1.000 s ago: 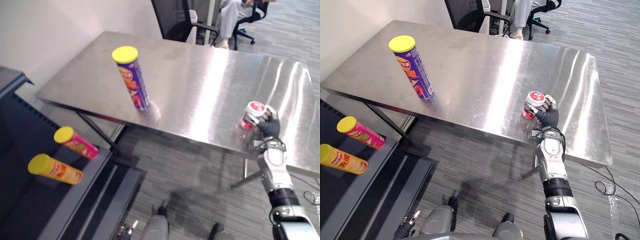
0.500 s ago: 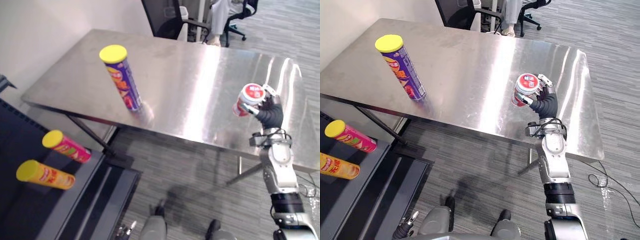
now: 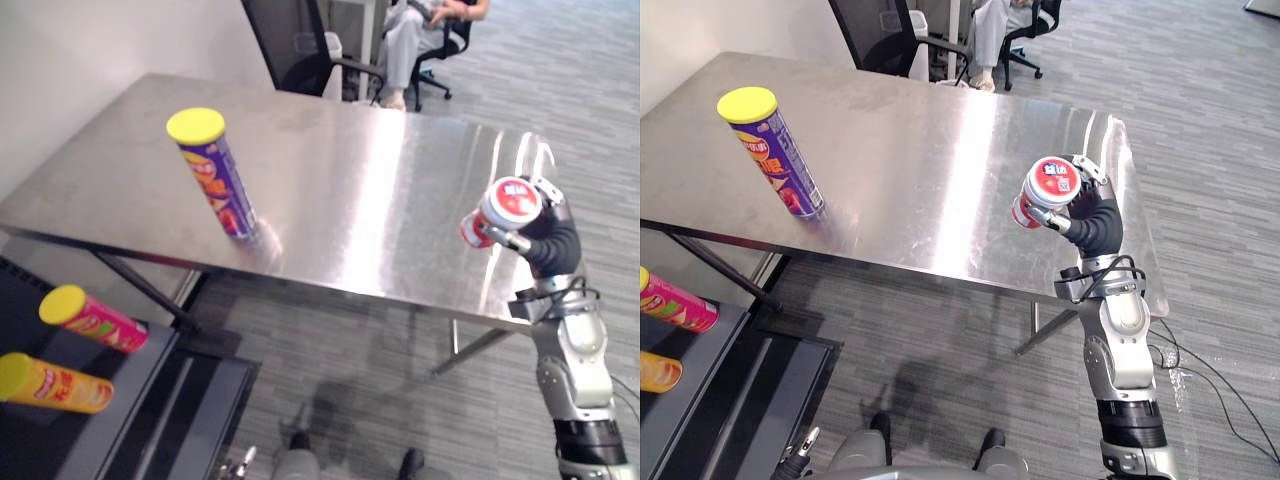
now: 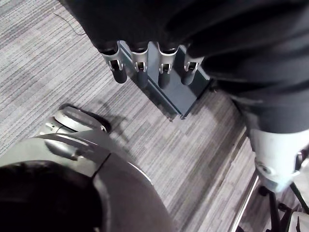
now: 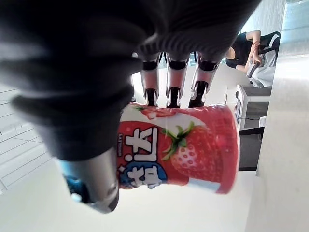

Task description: Put the gum and the chips on the shelf.

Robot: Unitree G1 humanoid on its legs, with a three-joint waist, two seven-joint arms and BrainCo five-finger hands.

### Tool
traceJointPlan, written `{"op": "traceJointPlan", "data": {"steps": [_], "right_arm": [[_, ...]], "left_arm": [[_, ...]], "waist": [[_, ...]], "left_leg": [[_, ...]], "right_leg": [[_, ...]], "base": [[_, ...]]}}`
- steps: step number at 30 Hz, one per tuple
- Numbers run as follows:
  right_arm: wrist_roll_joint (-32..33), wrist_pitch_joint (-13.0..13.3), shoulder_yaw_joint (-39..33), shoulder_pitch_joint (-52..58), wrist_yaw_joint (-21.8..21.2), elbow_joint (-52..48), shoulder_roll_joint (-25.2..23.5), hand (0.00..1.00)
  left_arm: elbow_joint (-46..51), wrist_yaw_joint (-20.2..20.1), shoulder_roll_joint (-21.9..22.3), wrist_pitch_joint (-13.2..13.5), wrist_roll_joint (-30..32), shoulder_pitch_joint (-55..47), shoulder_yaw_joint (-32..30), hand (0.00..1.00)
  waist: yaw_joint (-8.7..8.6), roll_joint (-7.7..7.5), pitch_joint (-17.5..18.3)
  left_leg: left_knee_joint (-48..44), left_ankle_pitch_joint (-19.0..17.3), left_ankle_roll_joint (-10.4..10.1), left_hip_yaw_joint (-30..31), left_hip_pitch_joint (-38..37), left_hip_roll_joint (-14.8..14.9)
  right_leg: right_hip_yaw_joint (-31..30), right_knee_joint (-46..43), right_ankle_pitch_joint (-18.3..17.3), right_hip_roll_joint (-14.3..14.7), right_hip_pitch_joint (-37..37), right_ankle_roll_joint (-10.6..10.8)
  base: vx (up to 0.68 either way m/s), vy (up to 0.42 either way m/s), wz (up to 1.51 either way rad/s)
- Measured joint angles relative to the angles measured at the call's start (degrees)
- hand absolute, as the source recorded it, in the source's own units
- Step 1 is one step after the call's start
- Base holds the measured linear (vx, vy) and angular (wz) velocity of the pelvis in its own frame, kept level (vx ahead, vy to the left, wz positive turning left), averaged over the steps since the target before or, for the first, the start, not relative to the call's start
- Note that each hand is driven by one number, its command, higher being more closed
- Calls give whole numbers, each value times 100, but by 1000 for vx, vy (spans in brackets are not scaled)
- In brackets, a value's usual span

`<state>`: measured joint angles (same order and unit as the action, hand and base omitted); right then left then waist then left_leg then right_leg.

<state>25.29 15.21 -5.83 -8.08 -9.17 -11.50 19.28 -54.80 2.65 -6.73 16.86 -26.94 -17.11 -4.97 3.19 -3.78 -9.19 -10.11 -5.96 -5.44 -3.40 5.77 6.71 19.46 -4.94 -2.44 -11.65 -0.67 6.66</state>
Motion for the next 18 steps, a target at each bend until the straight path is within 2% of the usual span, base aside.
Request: {"op": "traceJointPlan", "data": {"steps": [3, 7, 9, 11, 18], "right_arm": [[17, -1, -41, 80, -4, -52, 0, 100], [71, -16, -45, 161, -2, -118, -2, 100], [156, -34, -46, 197, 2, -118, -2, 100], [191, -35, -46, 304, 5, -102, -2, 100], [222, -52, -46, 442, 21, -46, -3, 100]], "left_arm": [[0, 172, 41, 37, 1, -12, -49, 0], [-7, 441, 133, 59, -7, -32, -209, 0], [-7, 360, 145, 57, -6, -45, -222, 0], [-14, 115, 133, 44, -65, -47, -218, 0], [-13, -225, 137, -81, -224, -40, -202, 0]], "waist": [[-14, 2, 66], [-125, -2, 157], [-136, -7, 188], [-141, 1, 232], [-153, 31, 284]], "left_leg": [[16, 0, 0, -37, -15, 5], [81, 3, -5, -74, -50, 10], [103, 6, -9, -103, -87, 19], [113, 7, -13, -105, -88, 29], [71, 7, -13, -47, -111, 34]], "right_leg": [[-35, 19, 0, 6, -5, 0], [-78, 33, 1, 13, -14, -2], [-109, 42, 0, 23, -12, -2], [-104, 73, 8, 43, -9, -13], [-75, 64, 3, 51, 74, -22]], "base": [[30, 4, -7], [10, 5, -5], [27, -1, -8], [0, 0, 0], [15, 0, 3]]}}
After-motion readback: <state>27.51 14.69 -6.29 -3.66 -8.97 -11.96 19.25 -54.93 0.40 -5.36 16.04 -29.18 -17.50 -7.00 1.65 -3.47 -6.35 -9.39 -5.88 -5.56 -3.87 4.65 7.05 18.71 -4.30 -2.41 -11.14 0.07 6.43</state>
